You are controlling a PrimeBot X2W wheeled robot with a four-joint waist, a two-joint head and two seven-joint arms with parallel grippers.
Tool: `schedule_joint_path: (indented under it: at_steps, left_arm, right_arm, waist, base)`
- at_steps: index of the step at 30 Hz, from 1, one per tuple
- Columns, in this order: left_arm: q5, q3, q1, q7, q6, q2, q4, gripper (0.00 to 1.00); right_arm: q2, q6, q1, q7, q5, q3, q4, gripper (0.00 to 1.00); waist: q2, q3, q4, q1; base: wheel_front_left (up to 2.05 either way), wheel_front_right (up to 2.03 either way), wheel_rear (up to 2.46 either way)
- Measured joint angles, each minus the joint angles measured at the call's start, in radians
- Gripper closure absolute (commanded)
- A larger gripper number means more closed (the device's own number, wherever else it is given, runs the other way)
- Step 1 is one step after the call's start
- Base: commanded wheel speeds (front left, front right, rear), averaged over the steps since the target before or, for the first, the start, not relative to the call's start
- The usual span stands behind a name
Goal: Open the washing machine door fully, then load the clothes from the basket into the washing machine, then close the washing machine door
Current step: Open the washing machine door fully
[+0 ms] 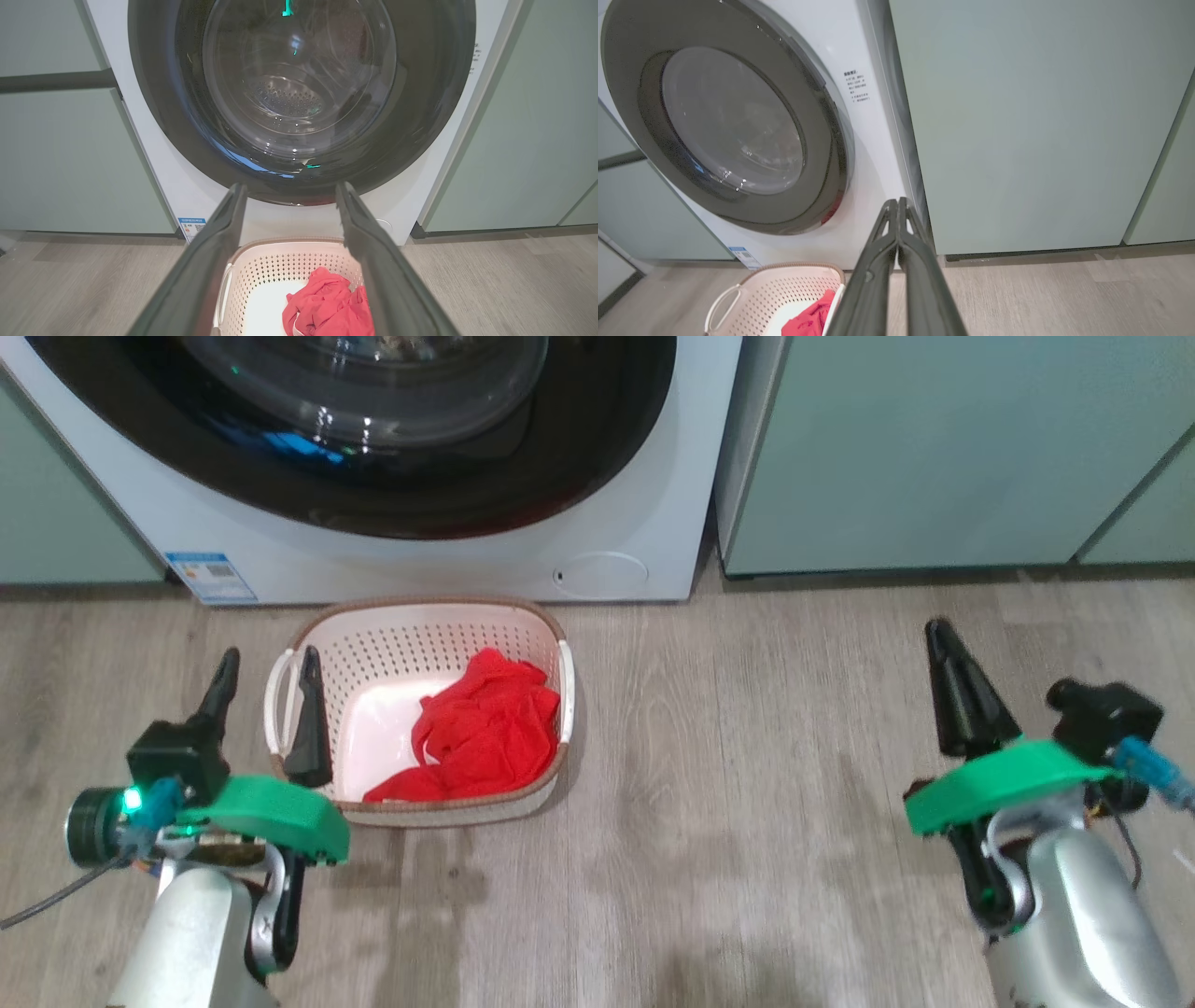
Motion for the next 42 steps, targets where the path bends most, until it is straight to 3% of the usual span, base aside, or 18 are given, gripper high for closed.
schedule_joint_path:
  at_steps: [3,7,10,17,24,42]
  left_arm:
    - [-0.002,0.001,-0.012,0.0,0.005,0.0,-0.017,0.0]
    - [-0.002,0.0,-0.04,-0.002,0.012,0.0,-0.033,0.0]
    - [-0.002,-0.002,-0.07,-0.006,0.012,-0.001,-0.047,0.0]
    - [-0.002,-0.013,-0.142,-0.011,0.011,-0.009,-0.068,0.0]
    - [-0.002,-0.025,-0.203,-0.019,-0.006,-0.025,-0.086,0.0]
    - [0.013,-0.041,-0.274,-0.028,-0.025,-0.066,-0.105,0.0]
  right_arm:
    - [0.0,0.0,-0.044,-0.013,0.104,-0.002,0.005,1.0]
    - [-0.001,0.0,-0.138,0.007,0.457,0.004,0.024,1.0]
    - [-0.001,0.0,-0.22,0.049,0.649,-0.016,0.04,1.0]
    - [-0.02,0.0,-0.406,0.193,0.941,-0.099,0.109,1.0]
    - [-0.067,0.0,-0.616,0.312,1.038,-0.125,0.231,1.0]
    - [-0.1,0.0,-1.037,0.569,1.003,-0.038,0.519,1.0]
  waist:
    - [0.0,0.027,-0.001,0.0]
    - [0.0,0.07,-0.001,0.0]
    - [0.0,0.107,0.001,0.0001]
    - [0.0,0.196,0.021,0.0002]
    - [0.0,0.284,0.058,0.0003]
    - [0.0,0.412,0.163,0.0001]
  base:
    - [0.0,0.0,0.0]
    - [0.0,0.0,0.0]
    - [0.0,0.0,0.0]
    - [0.0,0.0,0.0]
    - [0.0,0.0,0.0]
    - [0.0,0.0,0.0]
